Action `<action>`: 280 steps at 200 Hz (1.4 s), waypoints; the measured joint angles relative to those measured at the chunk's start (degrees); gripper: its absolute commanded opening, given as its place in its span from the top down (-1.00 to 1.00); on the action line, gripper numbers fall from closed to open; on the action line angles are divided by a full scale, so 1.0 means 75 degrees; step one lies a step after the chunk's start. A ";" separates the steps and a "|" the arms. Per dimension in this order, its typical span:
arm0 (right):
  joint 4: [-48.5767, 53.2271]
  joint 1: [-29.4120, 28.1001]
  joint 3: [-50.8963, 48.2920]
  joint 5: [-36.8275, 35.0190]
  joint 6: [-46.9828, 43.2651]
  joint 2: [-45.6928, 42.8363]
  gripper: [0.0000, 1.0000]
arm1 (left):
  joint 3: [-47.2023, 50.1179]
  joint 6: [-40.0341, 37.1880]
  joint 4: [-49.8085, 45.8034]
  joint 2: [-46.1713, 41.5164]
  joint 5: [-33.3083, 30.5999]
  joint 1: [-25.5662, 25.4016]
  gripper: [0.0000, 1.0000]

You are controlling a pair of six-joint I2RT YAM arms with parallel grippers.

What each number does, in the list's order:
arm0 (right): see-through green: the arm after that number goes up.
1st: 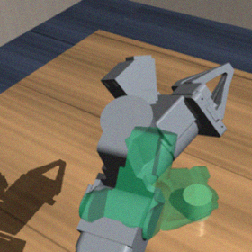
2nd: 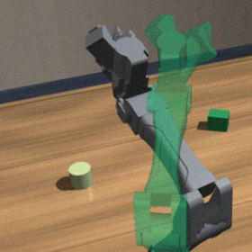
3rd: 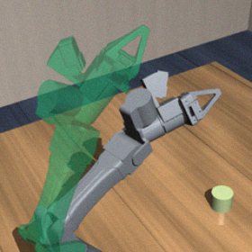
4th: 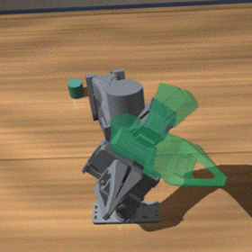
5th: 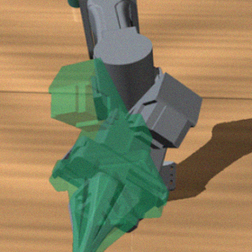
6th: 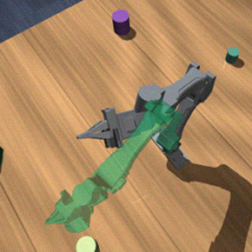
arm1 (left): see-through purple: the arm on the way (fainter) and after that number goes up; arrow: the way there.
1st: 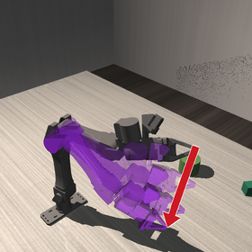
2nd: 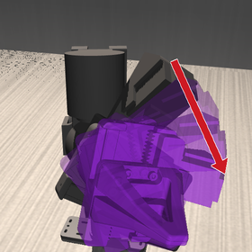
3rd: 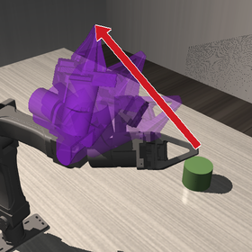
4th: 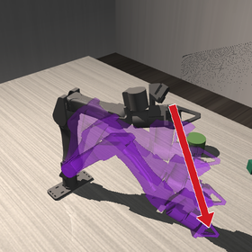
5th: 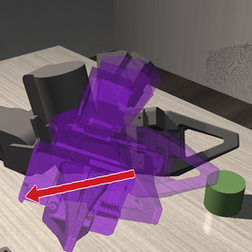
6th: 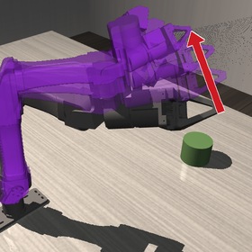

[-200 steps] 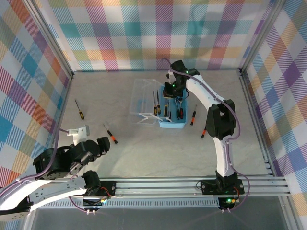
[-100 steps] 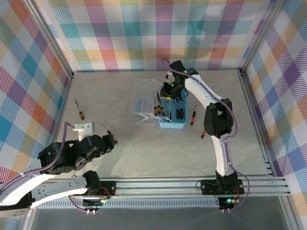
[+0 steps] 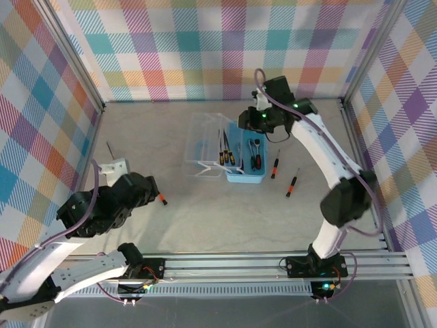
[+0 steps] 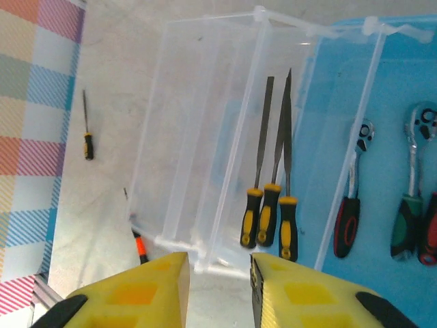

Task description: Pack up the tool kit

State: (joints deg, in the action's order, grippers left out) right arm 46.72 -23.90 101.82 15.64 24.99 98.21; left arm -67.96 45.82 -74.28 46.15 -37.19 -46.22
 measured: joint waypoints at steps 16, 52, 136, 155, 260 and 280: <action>-0.0356 0.0000 -0.0839 -0.0020 0.0087 -0.0851 0.34 | -0.0023 -0.0621 0.0318 0.0248 0.0603 0.1230 -0.83; -0.1241 -0.0015 -0.3168 -0.0026 0.0586 -0.2428 0.21 | -0.0023 -0.1818 0.1241 0.1058 0.2506 0.4141 -0.82; -0.2530 -0.1107 -0.6875 0.0058 0.1157 -0.4395 -0.04 | -0.0927 -0.2742 0.3494 0.5112 0.3891 0.7443 -0.69; -0.2387 -0.1102 -0.7125 -0.0058 0.1192 -0.4823 -0.16 | -0.0933 -0.2949 0.3800 0.6041 0.4144 0.8078 -0.69; -0.2259 -0.1102 -0.7528 -0.0423 0.1186 -0.5823 -0.27 | -0.1749 -0.3520 0.4619 0.8684 0.4500 0.8690 -0.33; -0.2250 -0.1102 -0.7533 -0.0425 0.1180 -0.5829 -0.27 | -0.1781 -0.3424 0.4759 0.8856 0.4465 0.8687 -0.31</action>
State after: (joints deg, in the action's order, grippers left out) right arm 29.85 -32.16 45.32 12.45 33.85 54.50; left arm -81.32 20.14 -38.59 112.57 -3.70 18.94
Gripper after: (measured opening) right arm 0.635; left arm 0.663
